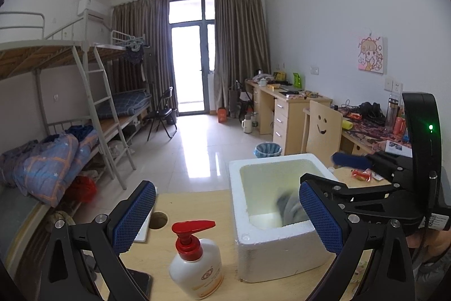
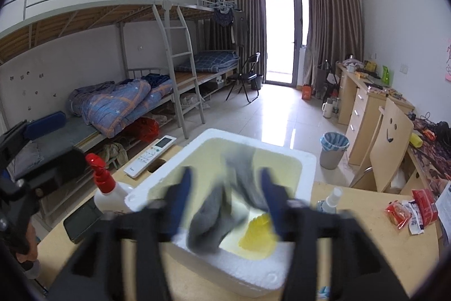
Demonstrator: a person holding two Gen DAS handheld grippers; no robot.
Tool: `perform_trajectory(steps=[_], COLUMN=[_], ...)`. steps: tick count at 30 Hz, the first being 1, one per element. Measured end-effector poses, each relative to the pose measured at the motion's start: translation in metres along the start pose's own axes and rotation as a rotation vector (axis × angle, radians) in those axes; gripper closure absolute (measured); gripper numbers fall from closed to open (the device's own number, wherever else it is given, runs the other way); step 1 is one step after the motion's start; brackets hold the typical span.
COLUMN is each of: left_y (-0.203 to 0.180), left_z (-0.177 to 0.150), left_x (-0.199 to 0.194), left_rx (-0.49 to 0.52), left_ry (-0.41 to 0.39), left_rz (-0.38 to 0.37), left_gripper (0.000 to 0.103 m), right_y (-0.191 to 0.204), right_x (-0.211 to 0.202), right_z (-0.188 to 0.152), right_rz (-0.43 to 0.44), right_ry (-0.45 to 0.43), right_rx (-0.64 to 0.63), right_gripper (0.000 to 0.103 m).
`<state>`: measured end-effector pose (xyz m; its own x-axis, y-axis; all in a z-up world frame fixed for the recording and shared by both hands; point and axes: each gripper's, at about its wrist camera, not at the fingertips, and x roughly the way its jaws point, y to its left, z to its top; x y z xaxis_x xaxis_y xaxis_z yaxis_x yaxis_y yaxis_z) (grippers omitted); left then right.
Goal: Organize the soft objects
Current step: 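Lower the net and sock into the foam box and open both grippers, then withdraw both tools from the foam box back toward the table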
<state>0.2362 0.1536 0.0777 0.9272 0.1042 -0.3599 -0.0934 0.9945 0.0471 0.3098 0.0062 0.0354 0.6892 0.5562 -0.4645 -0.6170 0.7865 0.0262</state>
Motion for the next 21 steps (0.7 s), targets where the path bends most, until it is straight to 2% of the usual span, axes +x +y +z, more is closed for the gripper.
perform_trajectory(steps=[3, 11, 17, 21], left_y=[0.0, -0.006, -0.015, -0.019], left_z=[0.0, -0.001, -0.001, 0.0], left_x=[0.0, -0.009, -0.026, -0.038], left_rx=[-0.001, -0.006, -0.005, -0.009], left_ry=[0.001, 0.005, -0.005, -0.014], left_rz=[-0.001, -0.004, -0.012, -0.01], left_gripper=[0.001, 0.001, 0.001, 0.001], right_y=[-0.003, -0.004, -0.004, -0.004], right_x=[-0.002, -0.017, -0.044, -0.066], right_z=[0.0, -0.003, -0.005, -0.005], right_rz=[-0.017, -0.013, -0.019, -0.027], right_ry=[-0.014, -0.025, -0.051, -0.075], right_rx=[0.009, 0.015, 0.029, 0.039], right_gripper=[0.019, 0.019, 0.019, 0.012])
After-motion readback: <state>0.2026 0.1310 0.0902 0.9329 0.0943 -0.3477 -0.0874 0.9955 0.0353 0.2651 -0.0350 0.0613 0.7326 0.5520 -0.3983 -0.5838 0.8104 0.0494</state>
